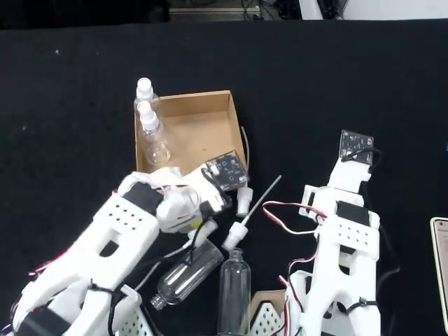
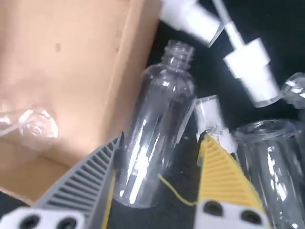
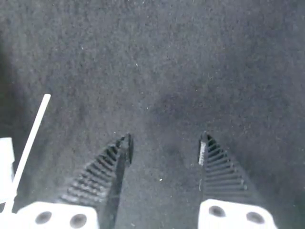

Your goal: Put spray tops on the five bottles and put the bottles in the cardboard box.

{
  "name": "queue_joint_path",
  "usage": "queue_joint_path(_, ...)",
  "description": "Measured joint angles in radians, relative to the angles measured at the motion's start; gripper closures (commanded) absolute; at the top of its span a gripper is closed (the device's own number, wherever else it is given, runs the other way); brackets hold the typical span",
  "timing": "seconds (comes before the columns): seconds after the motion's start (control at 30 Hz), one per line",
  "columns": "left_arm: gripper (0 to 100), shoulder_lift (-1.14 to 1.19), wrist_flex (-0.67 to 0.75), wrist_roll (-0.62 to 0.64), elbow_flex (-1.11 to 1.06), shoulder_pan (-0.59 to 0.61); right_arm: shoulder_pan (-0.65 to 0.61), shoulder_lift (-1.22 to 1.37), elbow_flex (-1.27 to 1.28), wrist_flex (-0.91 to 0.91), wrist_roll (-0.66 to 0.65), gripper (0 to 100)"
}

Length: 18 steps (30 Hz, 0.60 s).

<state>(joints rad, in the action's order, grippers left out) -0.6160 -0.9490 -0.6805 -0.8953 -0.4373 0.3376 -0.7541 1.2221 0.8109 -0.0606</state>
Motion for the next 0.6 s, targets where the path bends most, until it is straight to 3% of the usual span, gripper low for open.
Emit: queue_joint_path(0.6, 76, 0.213, 0.132, -0.002, 0.003, -0.003, 0.000, 0.000, 0.000, 0.000, 0.000, 80.0)
